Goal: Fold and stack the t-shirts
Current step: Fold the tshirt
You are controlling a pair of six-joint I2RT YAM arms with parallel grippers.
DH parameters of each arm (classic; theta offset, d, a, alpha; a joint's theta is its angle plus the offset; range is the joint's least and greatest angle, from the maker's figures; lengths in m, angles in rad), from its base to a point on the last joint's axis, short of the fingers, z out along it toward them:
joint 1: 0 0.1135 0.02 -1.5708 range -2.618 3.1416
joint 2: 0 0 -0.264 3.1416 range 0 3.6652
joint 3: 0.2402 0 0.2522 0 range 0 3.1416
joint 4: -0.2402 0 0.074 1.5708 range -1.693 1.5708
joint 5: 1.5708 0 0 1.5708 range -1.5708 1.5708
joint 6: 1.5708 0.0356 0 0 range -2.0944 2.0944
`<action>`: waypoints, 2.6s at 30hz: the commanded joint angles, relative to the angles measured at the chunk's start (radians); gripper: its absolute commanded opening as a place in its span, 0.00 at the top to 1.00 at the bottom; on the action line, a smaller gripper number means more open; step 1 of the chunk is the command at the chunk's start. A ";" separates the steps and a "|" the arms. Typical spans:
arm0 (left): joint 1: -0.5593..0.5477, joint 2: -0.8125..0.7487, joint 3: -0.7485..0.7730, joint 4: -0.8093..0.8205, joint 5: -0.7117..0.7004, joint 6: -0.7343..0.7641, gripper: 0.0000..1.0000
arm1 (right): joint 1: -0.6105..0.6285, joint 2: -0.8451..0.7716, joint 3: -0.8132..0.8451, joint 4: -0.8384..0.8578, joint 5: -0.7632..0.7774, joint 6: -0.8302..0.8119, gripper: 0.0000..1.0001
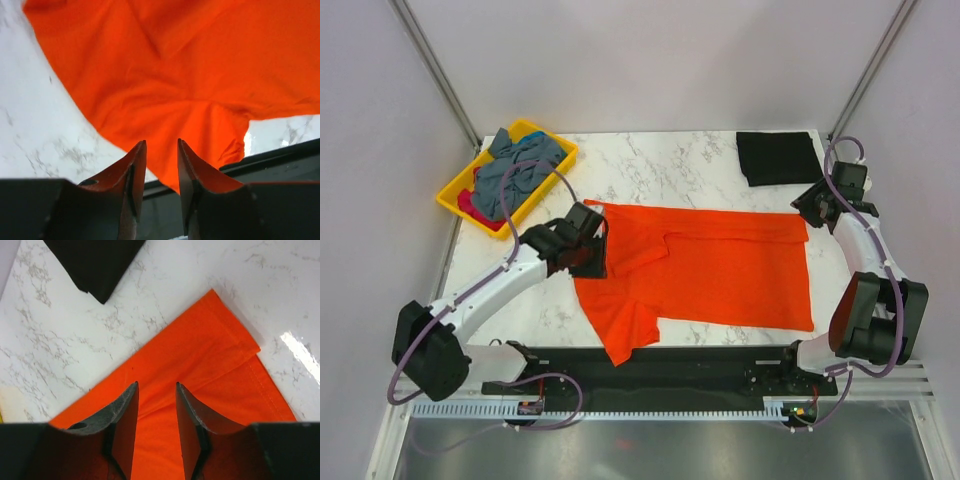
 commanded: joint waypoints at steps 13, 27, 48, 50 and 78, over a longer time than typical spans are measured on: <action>-0.218 -0.253 -0.424 -0.020 0.135 -0.609 0.58 | -0.003 -0.050 -0.081 -0.027 -0.153 -0.050 0.55; -0.424 -0.170 -0.519 0.114 0.082 -0.827 0.48 | -0.004 -0.019 -0.096 -0.016 -0.154 -0.070 0.55; -0.491 -0.142 -0.444 0.174 -0.064 -0.817 0.98 | -0.070 -0.099 -0.109 -0.246 -0.074 0.054 0.55; -0.482 -0.153 -0.382 0.148 -0.096 -0.765 0.98 | -0.072 -0.113 -0.119 -0.326 -0.110 0.100 0.55; 0.187 0.140 0.156 0.230 0.186 -0.154 0.98 | -0.072 -0.127 -0.354 -0.588 0.039 0.014 0.59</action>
